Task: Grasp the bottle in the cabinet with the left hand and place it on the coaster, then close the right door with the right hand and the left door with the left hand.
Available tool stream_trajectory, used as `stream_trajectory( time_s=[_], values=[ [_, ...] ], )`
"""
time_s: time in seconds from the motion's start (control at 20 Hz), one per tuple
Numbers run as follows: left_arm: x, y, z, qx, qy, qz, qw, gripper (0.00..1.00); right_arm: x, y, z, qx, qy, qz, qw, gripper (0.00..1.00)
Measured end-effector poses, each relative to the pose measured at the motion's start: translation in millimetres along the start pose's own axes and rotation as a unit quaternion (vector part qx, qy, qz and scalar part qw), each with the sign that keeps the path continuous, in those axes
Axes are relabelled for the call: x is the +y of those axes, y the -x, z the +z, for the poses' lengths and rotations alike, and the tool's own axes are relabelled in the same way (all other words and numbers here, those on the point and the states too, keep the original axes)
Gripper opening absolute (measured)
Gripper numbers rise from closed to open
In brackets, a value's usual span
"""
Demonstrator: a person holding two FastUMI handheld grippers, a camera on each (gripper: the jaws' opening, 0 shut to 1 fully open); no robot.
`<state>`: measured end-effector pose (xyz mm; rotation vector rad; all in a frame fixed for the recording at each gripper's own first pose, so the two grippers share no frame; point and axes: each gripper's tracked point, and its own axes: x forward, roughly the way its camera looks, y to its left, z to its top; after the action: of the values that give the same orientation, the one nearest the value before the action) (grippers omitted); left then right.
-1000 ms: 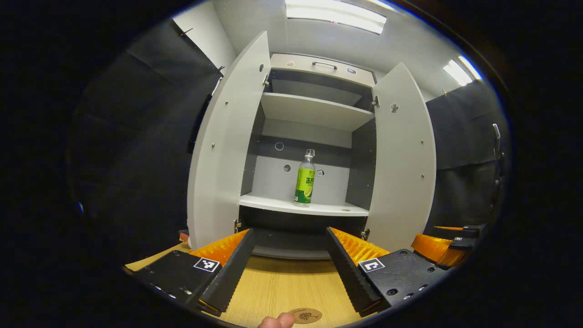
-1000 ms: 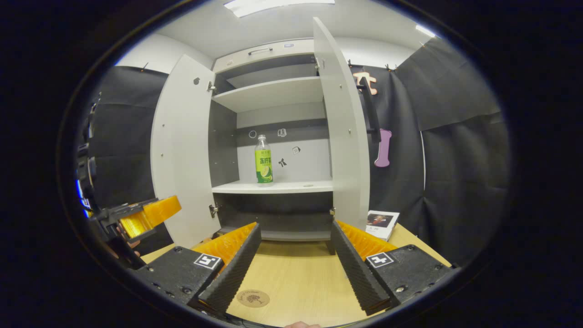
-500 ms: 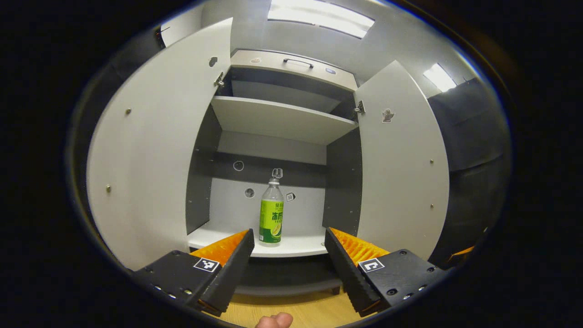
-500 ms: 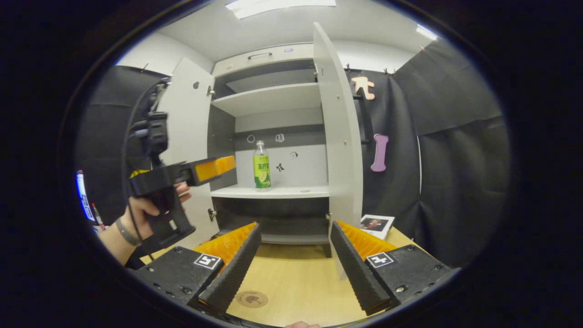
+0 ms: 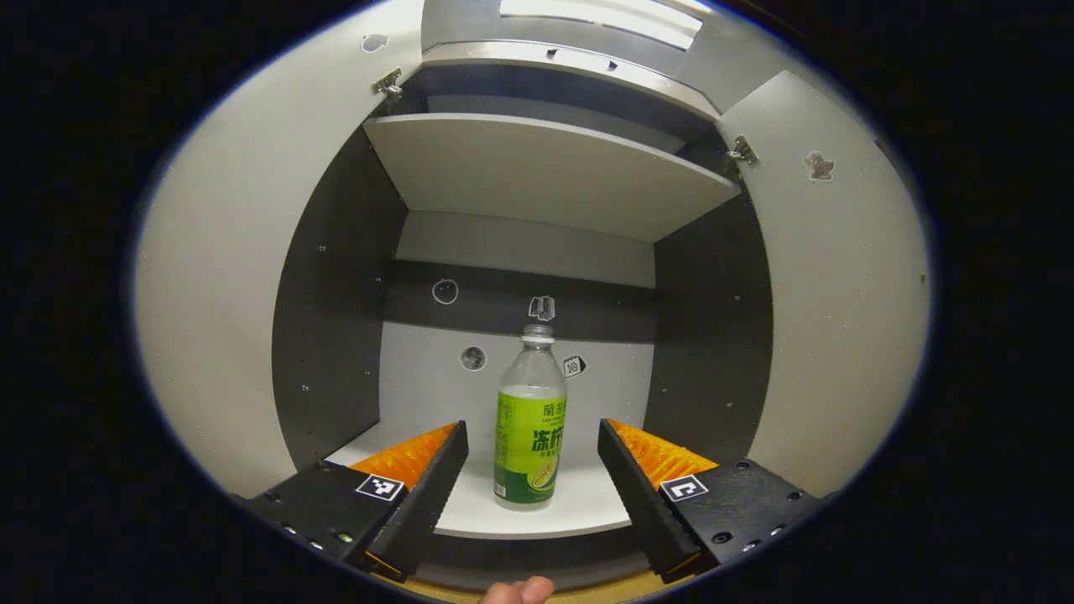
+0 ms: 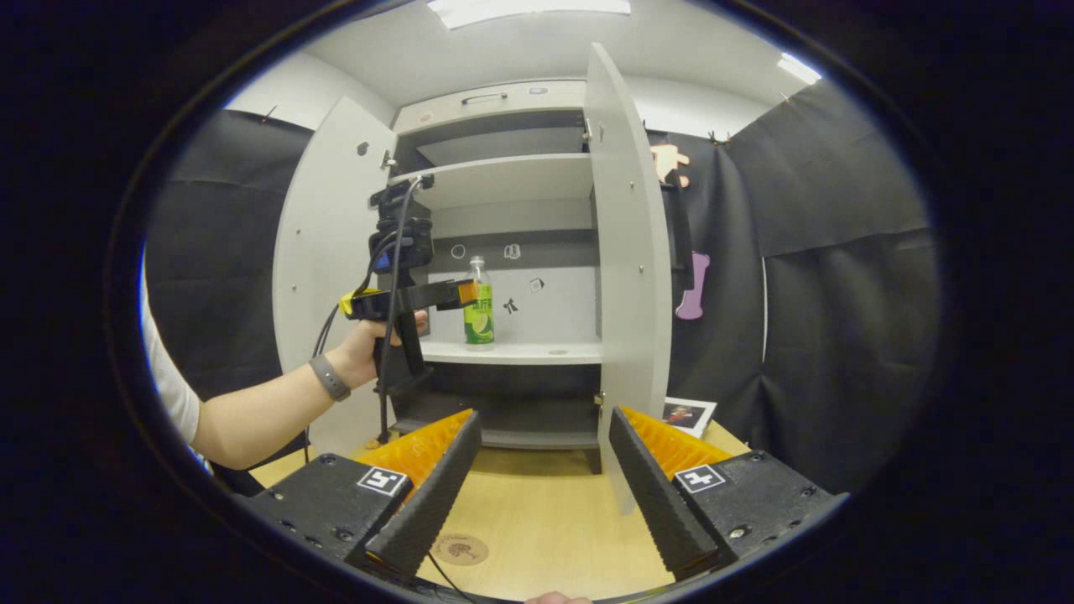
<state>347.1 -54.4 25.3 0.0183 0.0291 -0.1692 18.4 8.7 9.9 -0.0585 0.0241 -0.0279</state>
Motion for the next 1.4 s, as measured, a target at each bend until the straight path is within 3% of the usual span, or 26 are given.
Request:
stream_trajectory(
  time_s=[0.15, 0.55, 0.95, 1.1, 1.4],
  values=[
    [-4, -22, -3, 0.004, -0.006, -0.017, 1.000, 0.95, -9, -5, -2, 0.004, -0.007, -0.014, 1.000, 1.00],
    [0, -73, -21, 0.034, -0.011, 0.000, 0.999, 0.95, -18, -11, 2, -0.004, -0.009, -0.025, 1.000, 1.00],
    [4, -84, -24, 0.037, 0.008, -0.002, 0.999, 0.92, -28, -16, 0, -0.008, -0.012, -0.035, 0.999, 1.00],
    [1, -84, -22, 0.040, 0.011, -0.012, 0.999, 0.77, -30, -18, 1, -0.012, -0.011, -0.033, 0.999, 0.98],
    [-3, -52, -10, 0.039, 0.009, -0.028, 0.999, 0.70, -16, -19, 6, -0.019, -0.014, -0.009, 1.000, 0.98]
  ],
)
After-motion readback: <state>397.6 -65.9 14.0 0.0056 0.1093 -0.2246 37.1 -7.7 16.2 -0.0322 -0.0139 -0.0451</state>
